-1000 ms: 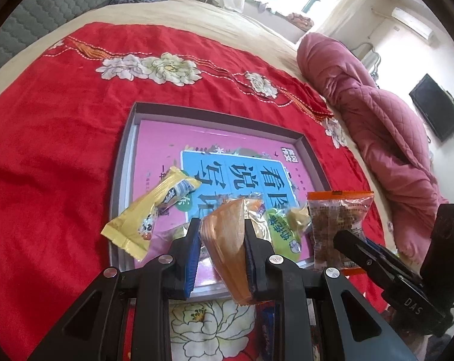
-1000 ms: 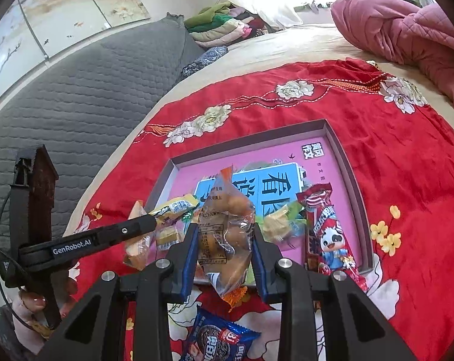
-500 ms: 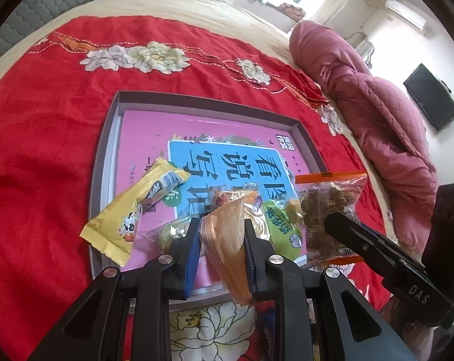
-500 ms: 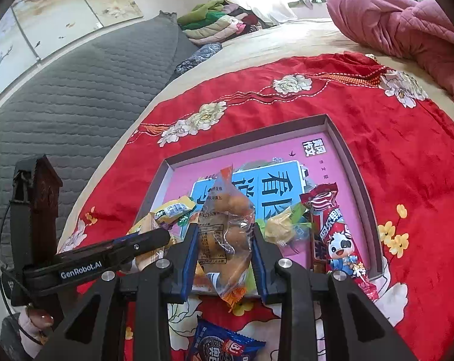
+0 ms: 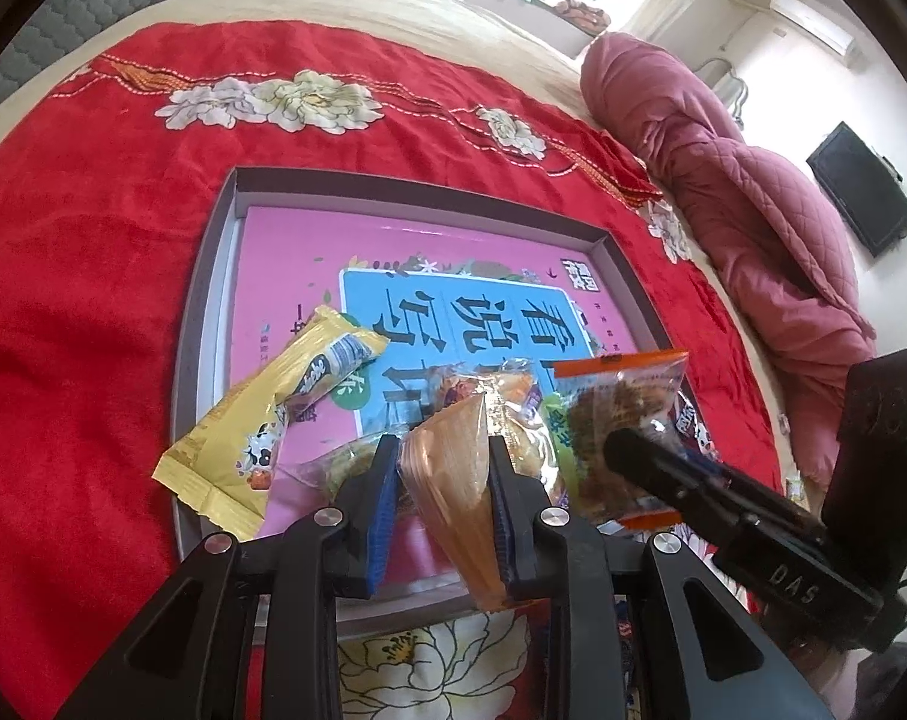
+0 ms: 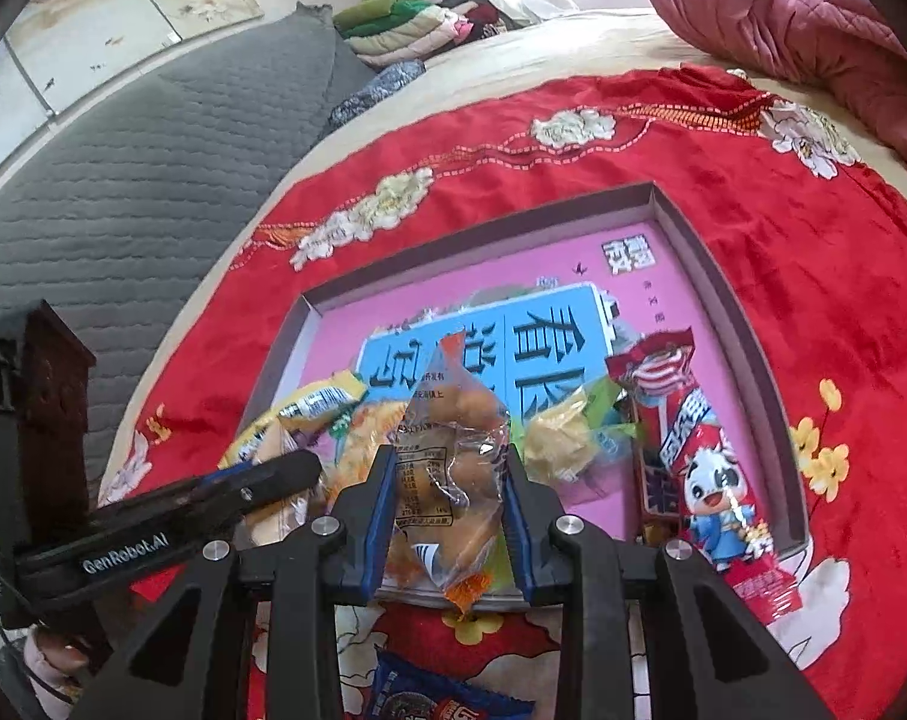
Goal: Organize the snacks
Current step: 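Lift both held bags and carry them over the grey box, then lower both bags into the box and open both grippers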
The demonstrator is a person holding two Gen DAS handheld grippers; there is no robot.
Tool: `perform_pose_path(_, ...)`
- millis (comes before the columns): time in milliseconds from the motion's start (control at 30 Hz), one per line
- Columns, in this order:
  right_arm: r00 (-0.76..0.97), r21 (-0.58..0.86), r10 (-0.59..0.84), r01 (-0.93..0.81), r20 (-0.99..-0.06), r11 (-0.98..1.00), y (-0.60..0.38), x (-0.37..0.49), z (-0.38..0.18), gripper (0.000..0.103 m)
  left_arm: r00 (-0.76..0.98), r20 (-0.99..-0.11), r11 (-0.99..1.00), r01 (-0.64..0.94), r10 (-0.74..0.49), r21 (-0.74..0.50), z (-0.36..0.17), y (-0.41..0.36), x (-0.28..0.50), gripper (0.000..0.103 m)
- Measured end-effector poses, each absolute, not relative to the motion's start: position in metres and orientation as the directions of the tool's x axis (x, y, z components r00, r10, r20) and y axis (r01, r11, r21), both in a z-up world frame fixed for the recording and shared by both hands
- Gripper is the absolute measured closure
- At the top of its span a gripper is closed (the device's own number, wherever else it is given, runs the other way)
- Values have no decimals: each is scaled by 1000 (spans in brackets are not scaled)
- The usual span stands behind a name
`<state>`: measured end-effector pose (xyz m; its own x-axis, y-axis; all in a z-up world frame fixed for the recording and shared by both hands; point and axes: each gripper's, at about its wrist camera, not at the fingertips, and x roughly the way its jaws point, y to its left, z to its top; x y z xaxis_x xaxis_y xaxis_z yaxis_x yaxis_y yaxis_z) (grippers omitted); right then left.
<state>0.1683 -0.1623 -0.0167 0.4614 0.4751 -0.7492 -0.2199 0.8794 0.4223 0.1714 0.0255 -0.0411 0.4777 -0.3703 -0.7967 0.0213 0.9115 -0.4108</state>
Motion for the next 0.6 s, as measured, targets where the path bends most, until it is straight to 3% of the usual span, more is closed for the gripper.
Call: perform_pose_path(600,442,384,448,-231,-777,894,-158,165,-21,70,468,-805,915,18,-365,-404,-43,23,171,73)
